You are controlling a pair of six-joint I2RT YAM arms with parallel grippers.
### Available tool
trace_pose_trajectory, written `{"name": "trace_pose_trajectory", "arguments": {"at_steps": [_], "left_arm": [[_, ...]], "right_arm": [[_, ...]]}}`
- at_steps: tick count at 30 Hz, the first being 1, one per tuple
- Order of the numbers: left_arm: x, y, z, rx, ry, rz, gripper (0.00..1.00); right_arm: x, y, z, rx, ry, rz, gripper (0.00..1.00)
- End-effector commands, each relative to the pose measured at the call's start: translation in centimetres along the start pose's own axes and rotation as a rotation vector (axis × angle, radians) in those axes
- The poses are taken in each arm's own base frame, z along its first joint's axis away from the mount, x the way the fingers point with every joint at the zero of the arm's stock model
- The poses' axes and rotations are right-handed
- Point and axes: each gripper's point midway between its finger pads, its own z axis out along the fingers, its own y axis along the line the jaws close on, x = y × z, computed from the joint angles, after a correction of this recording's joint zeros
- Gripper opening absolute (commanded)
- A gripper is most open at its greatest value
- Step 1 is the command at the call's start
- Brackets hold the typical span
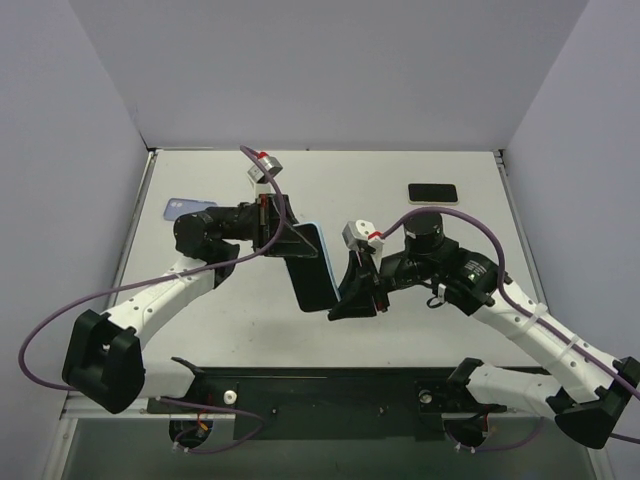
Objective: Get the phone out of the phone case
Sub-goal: Remove the phone case from the phone.
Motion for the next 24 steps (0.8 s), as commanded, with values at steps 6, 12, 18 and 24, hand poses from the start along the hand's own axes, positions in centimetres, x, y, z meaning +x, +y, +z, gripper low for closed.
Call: {"name": "trace_pose_trajectory", "arguments": {"at_steps": [6,12,18,24], "left_arm": [[3.7,-7.8,2.2,0.148,0.132,-0.100,0.00],[3.7,-7.9,2.6,0.159,0.130,-0.102,0.00],[3.7,-8.0,3.0,0.180,0.131,-0.113,0.00],[4.1,-8.5,3.1,0.214,0.153,-0.122,0.00]], "right_arm": [[0.4,-4.6,0.9,0.145,0.103,-0.143,0.00],[-0.5,-9.4,-0.2,0.425,0.034,-0.184,0.00],[-1.2,-10.7,-1.3,0.525,0.001,-0.263,0.00],[-0.3,-9.7,-0.6,0.448,0.112,-0.302,0.00]]}}
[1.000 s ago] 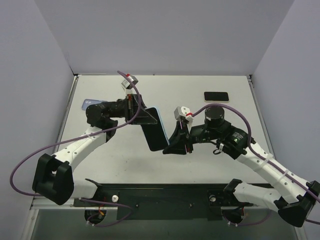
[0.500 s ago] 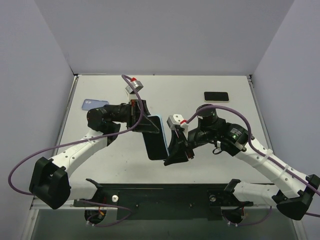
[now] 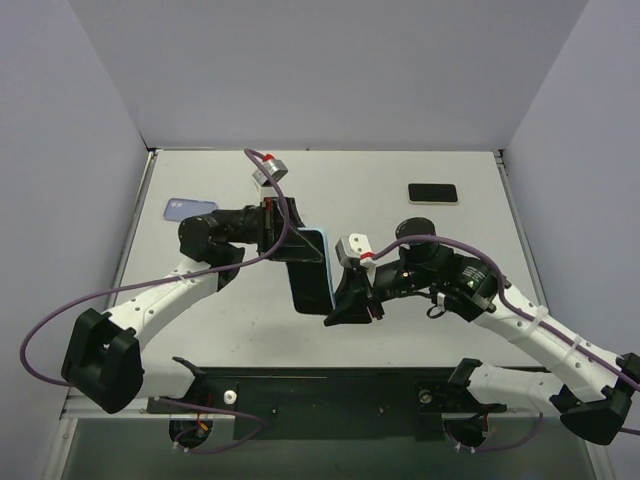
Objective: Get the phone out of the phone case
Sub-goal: Remove the phone case from the phone.
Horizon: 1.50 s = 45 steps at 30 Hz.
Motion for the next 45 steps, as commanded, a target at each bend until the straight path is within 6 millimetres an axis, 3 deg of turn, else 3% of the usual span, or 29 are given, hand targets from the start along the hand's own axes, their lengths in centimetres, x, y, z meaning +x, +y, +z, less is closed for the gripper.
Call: {"name": "trace_pose_trajectory", "arguments": {"at_steps": [1,6,12,14,17,19,20,22,24,26,27,31,33,34,38,39,40,45], "left_arm": [[2.8,-7.1,2.2,0.166,0.129,-0.140,0.00],[3.2,-6.2,2.2,0.148,0.146,-0.164,0.00],[3.0,-5.0,2.5,0.114,0.135,-0.181,0.00],[2.9,-4.8,2.5,0.101,0.128,-0.167,0.00],[2.4,-4.0,2.6,0.062,0.102,-0.155,0.00],[1.2,-2.0,2.1,-0.028,0.033,-0.153,0.00],[0.6,-1.1,1.9,-0.071,-0.005,-0.165,0.00],[-1.0,1.9,0.3,-0.220,-0.085,-0.149,0.00],[-2.9,3.9,-1.9,-0.331,-0.176,-0.127,0.00],[-4.6,5.5,-4.0,-0.405,-0.271,-0.121,0.00],[-5.7,6.3,-5.3,-0.445,-0.331,-0.119,0.00],[-6.6,9.0,-7.6,-0.531,-0.436,-0.125,0.00],[-6.6,10.1,-8.3,-0.552,-0.466,-0.134,0.00],[-6.4,10.8,-8.6,-0.567,-0.477,-0.146,0.00],[-6.5,11.8,-9.6,-0.608,-0.546,-0.151,0.00],[-6.7,12.0,-9.9,-0.618,-0.568,-0.149,0.00],[-6.7,12.1,-10.0,-0.620,-0.574,-0.159,0.00],[-6.9,12.5,-10.9,-0.611,-0.663,-0.204,0.00]], "right_arm": [[0.1,-10.5,-1.4,0.422,0.093,-0.176,0.00],[-1.7,-9.9,-0.6,0.375,0.106,-0.252,0.00],[-2.7,-11.9,-0.7,0.451,0.117,-0.263,0.00],[-3.2,-13.4,-1.3,0.561,0.064,-0.207,0.00],[-2.8,-16.5,-4.1,0.833,-0.063,-0.073,0.00],[-1.4,-16.7,-5.4,0.915,-0.102,0.016,0.19],[0.4,-16.7,-5.6,0.931,-0.090,0.057,0.49],[2.3,-16.2,-6.4,0.978,-0.093,0.147,0.79],[4.3,-15.3,-7.2,0.998,-0.042,0.235,0.86],[6.5,-14.5,-7.3,0.992,0.008,0.346,0.87],[6.8,-14.2,-7.3,0.990,-0.001,0.396,0.87],[7.6,-13.4,-7.2,0.978,-0.094,0.581,0.88],[6.0,-12.9,-6.7,0.927,-0.226,0.663,0.87],[4.2,-12.3,-5.9,0.854,-0.319,0.703,0.86],[-1.6,-9.8,-3.0,0.543,-0.509,0.808,0.60],[-1.7,-9.7,-2.6,0.516,-0.530,0.830,0.54],[-3.1,-9.5,-2.4,0.460,-0.588,0.854,0.54],[-3.3,-10.1,-1.6,0.415,-0.651,0.931,0.53]]}}
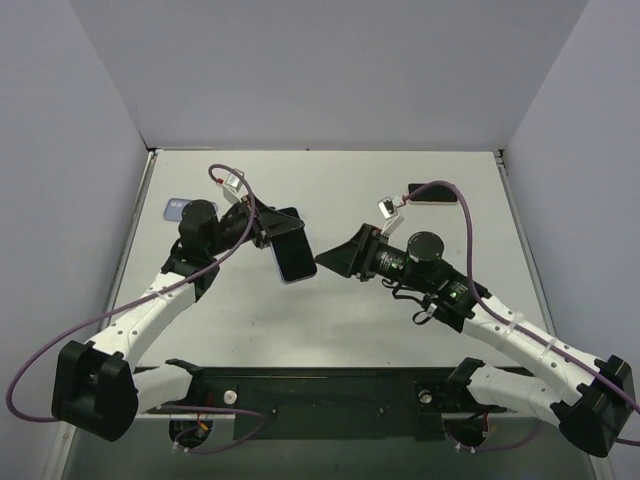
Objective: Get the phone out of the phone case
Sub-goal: Remove the phone case from the phone.
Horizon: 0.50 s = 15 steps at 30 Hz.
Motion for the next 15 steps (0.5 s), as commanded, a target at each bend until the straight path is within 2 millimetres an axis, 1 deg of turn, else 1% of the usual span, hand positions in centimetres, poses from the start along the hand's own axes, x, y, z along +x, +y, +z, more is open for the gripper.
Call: {"name": "trace_pose_trajectory", "arguments": {"at_steps": [1,2,3,4,8,15], "left_arm": [[-2.1,-3.1,-0.8,0.094,-0.129,-0.003,0.00],[-2.2,-2.4,-0.9,0.082,-0.149,-0.020,0.00],[-2.6,-2.8,-1.0,0.095,-0.171,-0.026,0.00],[-2.6,-2.3,-1.0,0.087,-0.177,-0.041,0.00],[-3.1,-2.2,-1.2,0.118,-0.213,-0.092,0.00],[-3.6,-3.0,-1.5,0.181,-0.242,-0.142,0.00]], "right_arm": [[-1.2,4.0,0.6,-0.178,-0.040,0.153,0.54],[-1.2,4.5,0.6,-0.207,-0.040,0.157,0.54],[-1.2,4.7,0.6,-0.215,-0.038,0.174,0.54],[-1.1,5.0,0.6,-0.227,-0.036,0.176,0.54],[-0.7,4.7,0.9,-0.229,-0.034,0.206,0.55],[-0.6,4.3,1.2,-0.241,-0.043,0.245,0.55]]}}
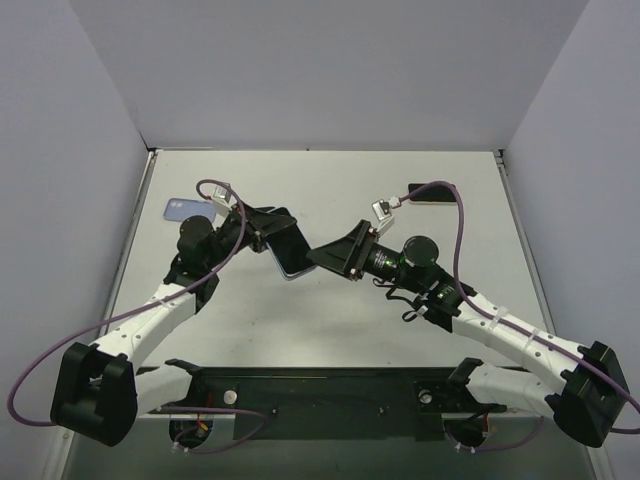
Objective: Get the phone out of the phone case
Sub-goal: Remove the phone case from the phone.
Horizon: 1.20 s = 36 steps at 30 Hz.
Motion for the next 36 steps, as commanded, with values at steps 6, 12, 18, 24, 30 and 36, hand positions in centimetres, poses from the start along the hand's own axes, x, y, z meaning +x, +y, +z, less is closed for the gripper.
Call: {"name": "trace_pose_trajectory", "arguments": {"at_steps": [6,12,18,24,30,36], "left_arm": [[-1.3,-6.0,-0.8,0.219,-0.062,-0.008,0.00],[-1.7,-6.1,-0.8,0.222,-0.073,-0.018,0.00],[-2.1,-6.7,-0.6,0.231,-0.071,-0.015,0.00],[-1.7,-7.1,-0.7,0.244,-0.051,-0.020,0.00],[-1.4,-8.3,-1.1,0.285,-0.030,-0.038,0.00],[-0.6,-8.5,-1.4,0.278,-0.015,-0.014,0.00]], "right_arm": [[-0.4,2.1,0.1,-0.102,-0.021,0.010,0.55],[-0.2,2.7,0.0,-0.127,-0.013,0.008,0.55],[-0.2,2.6,-0.2,-0.121,-0.011,-0.004,0.55],[-0.5,2.7,0.2,-0.123,-0.012,-0.004,0.56],[-1.3,2.7,1.1,-0.115,-0.026,0.010,0.56],[-3.3,3.7,2.0,-0.157,-0.071,0.048,0.55]]}}
